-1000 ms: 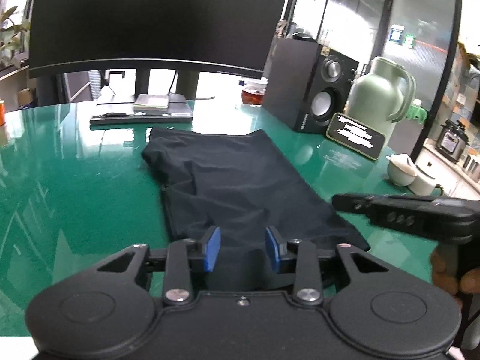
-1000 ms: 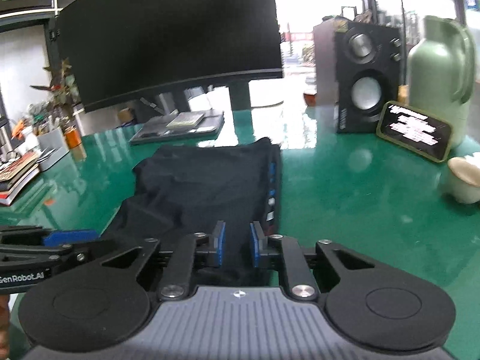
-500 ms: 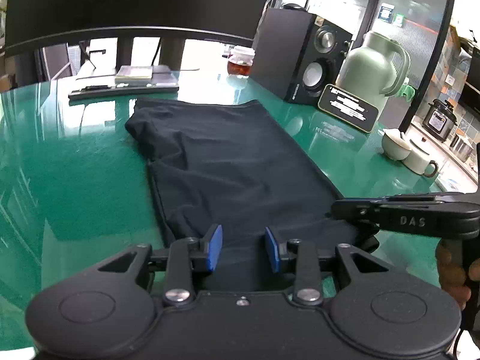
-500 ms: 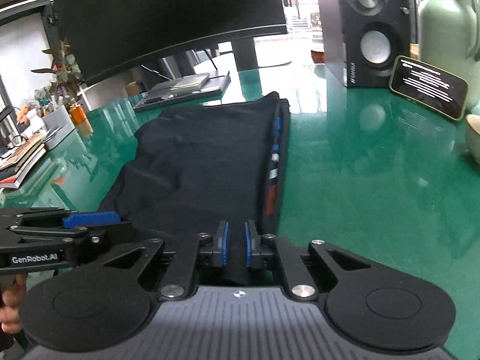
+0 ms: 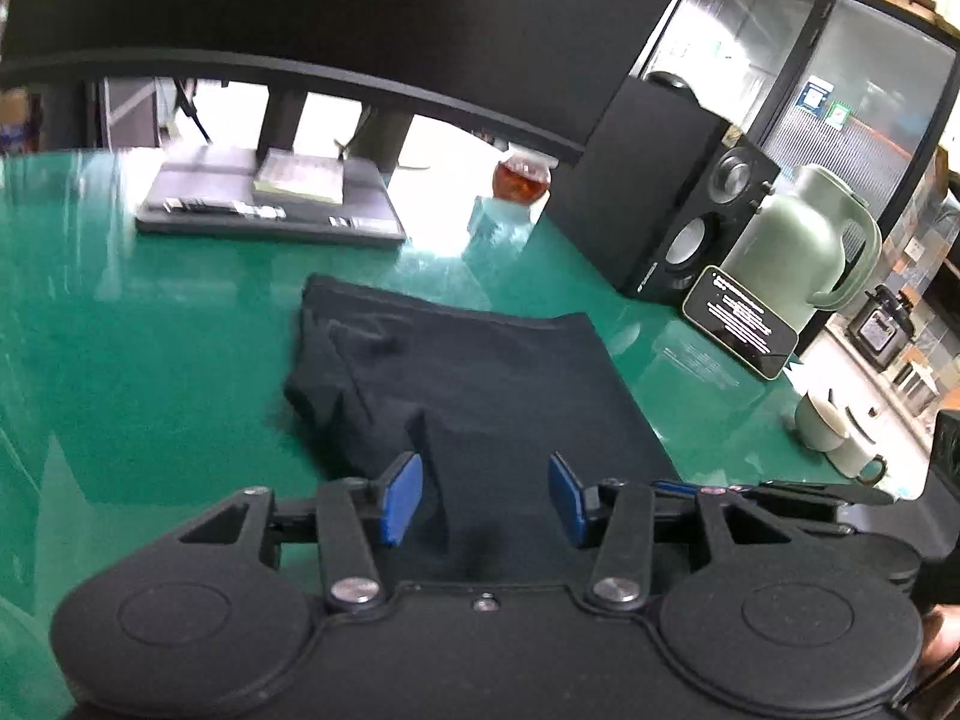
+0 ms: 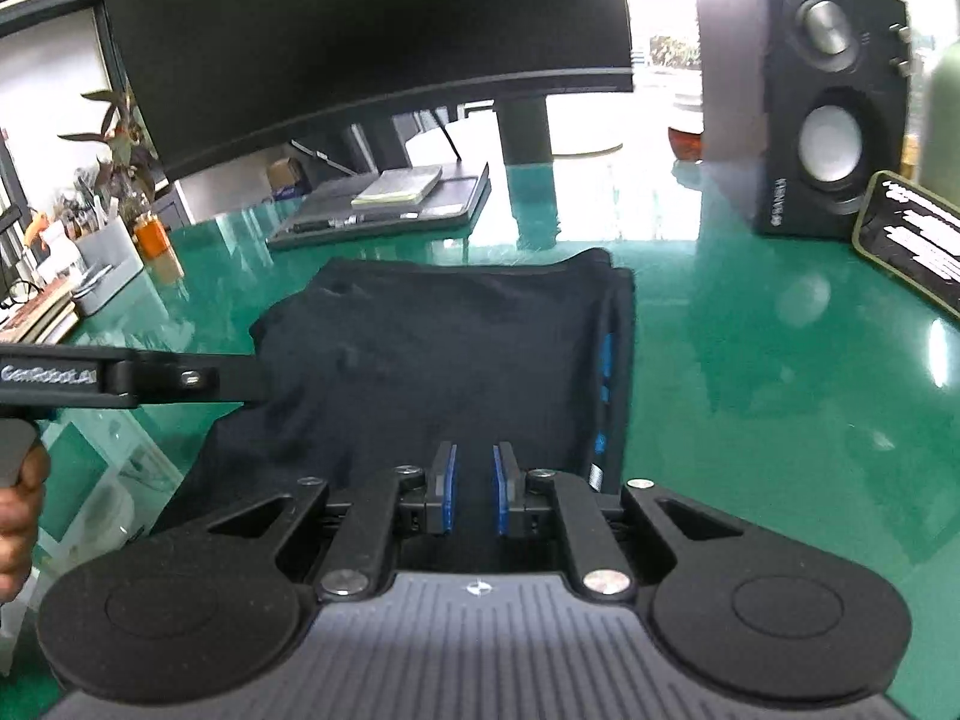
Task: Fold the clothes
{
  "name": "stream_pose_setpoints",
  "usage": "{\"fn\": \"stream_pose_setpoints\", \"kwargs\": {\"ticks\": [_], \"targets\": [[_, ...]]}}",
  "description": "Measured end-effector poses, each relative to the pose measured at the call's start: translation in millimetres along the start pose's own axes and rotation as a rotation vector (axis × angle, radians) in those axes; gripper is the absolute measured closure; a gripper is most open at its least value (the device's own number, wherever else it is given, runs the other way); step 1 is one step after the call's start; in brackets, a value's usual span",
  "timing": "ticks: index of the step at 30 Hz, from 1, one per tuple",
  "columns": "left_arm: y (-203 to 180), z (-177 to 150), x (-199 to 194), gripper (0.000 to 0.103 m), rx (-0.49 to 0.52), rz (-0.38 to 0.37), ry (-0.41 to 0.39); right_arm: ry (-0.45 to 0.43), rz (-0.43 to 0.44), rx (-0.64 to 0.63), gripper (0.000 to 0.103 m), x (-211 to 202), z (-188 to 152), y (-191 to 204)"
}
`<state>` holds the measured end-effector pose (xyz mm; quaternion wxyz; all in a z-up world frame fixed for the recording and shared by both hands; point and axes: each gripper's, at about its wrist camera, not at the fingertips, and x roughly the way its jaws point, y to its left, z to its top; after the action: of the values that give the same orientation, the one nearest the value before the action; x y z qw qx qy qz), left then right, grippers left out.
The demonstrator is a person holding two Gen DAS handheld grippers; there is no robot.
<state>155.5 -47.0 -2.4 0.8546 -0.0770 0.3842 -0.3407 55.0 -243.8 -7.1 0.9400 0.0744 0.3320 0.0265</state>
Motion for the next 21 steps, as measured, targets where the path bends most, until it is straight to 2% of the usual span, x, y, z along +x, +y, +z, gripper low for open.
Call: {"fn": "stream_pose_setpoints", "kwargs": {"ticks": [2, 5, 10, 13, 15, 16, 17, 18, 21], "targets": [[6.1, 3.7, 12.4, 0.057, -0.013, -0.025, 0.020, 0.007, 0.001, -0.004, 0.092, 5.4, 0.3, -1.1], [16.6, 5.3, 23.9, 0.058, -0.028, -0.012, 0.042, 0.003, 0.007, -0.007, 0.092, 6.3, -1.1, -5.8], [39.7, 10.0, 24.0, 0.058, -0.100, -0.087, 0.048, 0.000, 0.020, -0.005, 0.092, 0.6, -4.9, -17.4], [43.6, 14.6, 16.6, 0.056, -0.104, -0.070, 0.038, 0.008, 0.019, -0.016, 0.092, -0.6, -4.2, -20.1], [44.4, 18.7, 9.5, 0.038, -0.100, -0.017, 0.000, 0.011, 0.016, -0.006, 0.091, -2.6, -3.2, -23.3], [46.3, 21.3, 2.5, 0.024, -0.104, 0.020, -0.040, 0.012, 0.015, 0.003, 0.089, -3.6, -2.7, -25.1], [49.8, 23.4, -3.5, 0.020, -0.118, 0.028, -0.073, 0.009, 0.013, 0.014, 0.088, -4.4, -1.8, -27.1], [51.5, 24.3, -5.4, 0.020, -0.127, 0.025, -0.082, 0.004, 0.010, 0.026, 0.083, -5.1, -0.7, -29.2], [57.1, 26.9, -4.5, 0.020, -0.181, -0.011, -0.075, -0.008, -0.004, 0.042, 0.080, -3.0, 2.5, -31.9]]}}
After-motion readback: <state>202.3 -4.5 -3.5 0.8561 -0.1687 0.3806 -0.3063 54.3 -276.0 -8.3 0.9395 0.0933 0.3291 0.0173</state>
